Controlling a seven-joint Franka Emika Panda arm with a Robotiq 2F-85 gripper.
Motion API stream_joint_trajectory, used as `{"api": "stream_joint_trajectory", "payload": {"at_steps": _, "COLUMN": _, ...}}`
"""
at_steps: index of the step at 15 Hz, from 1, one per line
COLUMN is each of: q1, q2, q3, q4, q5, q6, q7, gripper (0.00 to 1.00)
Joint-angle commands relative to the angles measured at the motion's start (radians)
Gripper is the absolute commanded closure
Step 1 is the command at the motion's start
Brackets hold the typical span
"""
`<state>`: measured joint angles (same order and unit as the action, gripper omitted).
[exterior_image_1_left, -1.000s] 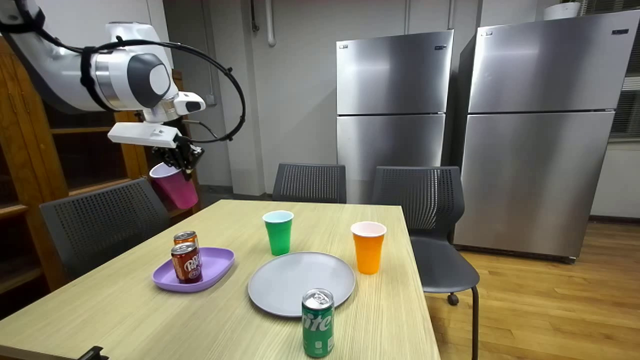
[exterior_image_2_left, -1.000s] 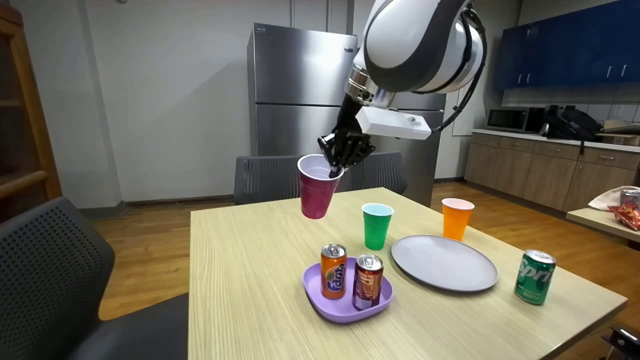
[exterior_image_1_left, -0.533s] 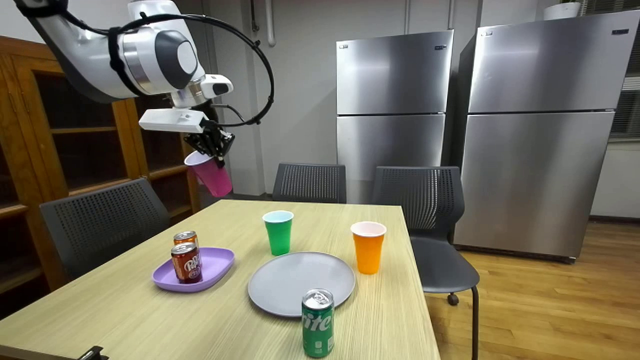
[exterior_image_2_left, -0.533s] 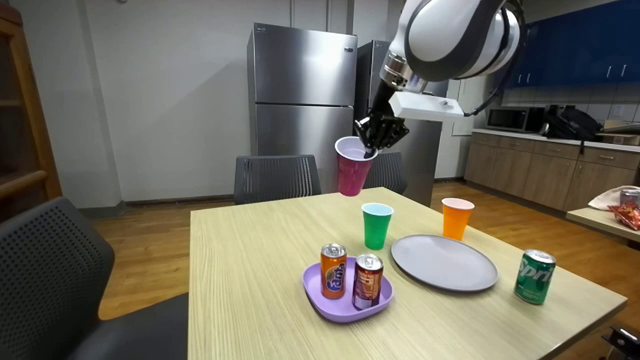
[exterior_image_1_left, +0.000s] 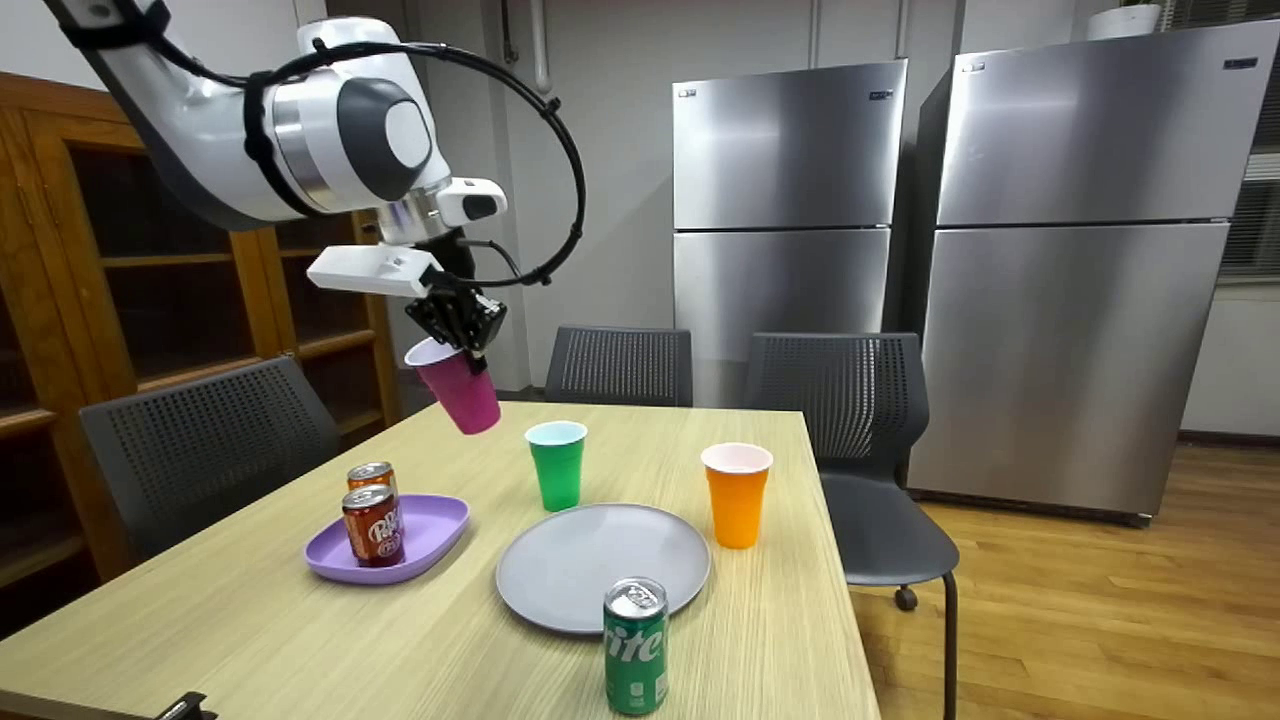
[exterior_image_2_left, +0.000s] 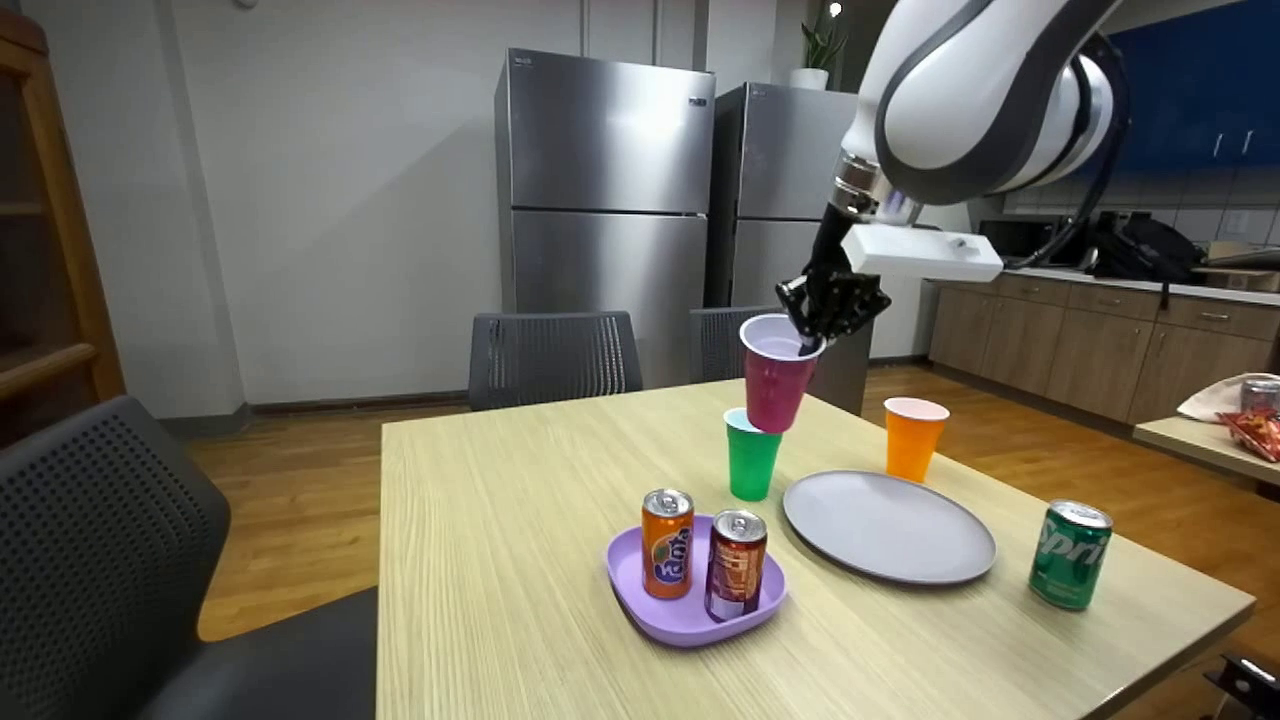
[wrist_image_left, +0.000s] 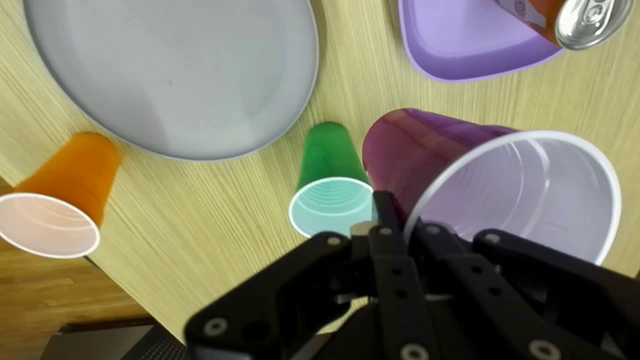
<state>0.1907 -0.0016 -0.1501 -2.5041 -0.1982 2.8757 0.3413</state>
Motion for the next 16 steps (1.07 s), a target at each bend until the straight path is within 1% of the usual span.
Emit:
{"api": "stream_joint_trajectory", "payload": {"at_steps": 1, "q1": -0.022, "q2": -0.033, "q3": -0.028, "q4": -0.065, "q5": -0.021, "q6": -0.021, "q7": 0.043, "gripper": 0.99}}
{"api": "stream_joint_trajectory", "payload": {"at_steps": 2, "q1": -0.026, "q2": -0.028, "q3": -0.038, "q4": -0.077, "q5": -0.017, "q6": -0.020, "q7": 0.041, "gripper": 0.99}}
{"api": "stream_joint_trajectory", "payload": {"at_steps": 3, "q1": -0.098, "q2": -0.021, "q3": 0.018, "q4": -0.089, "q5": 0.004, "q6": -0.018, "q7": 0.021, "gripper": 0.99}}
{"api": "stream_joint_trajectory", "payload": {"at_steps": 5, "q1": -0.129, "q2": -0.001, "q3": 0.018, "q4": -0.106, "q5": 0.018, "q6": -0.015, "q7": 0.011, "gripper": 0.99}}
{"api": "stream_joint_trajectory", "payload": {"at_steps": 7, "q1": -0.161, "q2": 0.030, "q3": 0.015, "q4": -0.115, "q5": 0.002, "q6": 0.000, "q7": 0.023, "gripper": 0.99}}
{"api": "stream_joint_trajectory", "payload": {"at_steps": 9, "q1": -0.179, "q2": 0.063, "q3": 0.011, "q4": -0.115, "q5": 0.026, "q6": 0.011, "q7": 0.010, "gripper": 0.99}}
{"api": "stream_joint_trajectory", "payload": {"at_steps": 11, "q1": -0.191, "q2": 0.102, "q3": 0.014, "q4": -0.102, "q5": 0.081, "q6": 0.013, "q7": -0.013, "gripper": 0.99}}
{"api": "stream_joint_trajectory", "payload": {"at_steps": 15, "q1": -0.197, "q2": 0.173, "q3": 0.024, "q4": -0.065, "q5": 0.196, "q6": 0.002, "q7": -0.041, "gripper": 0.99}}
{"api": "stream_joint_trajectory", "payload": {"at_steps": 16, "q1": -0.196, "q2": 0.191, "q3": 0.022, "q4": -0.053, "q5": 0.210, "q6": -0.006, "q7": -0.034, "gripper": 0.99}}
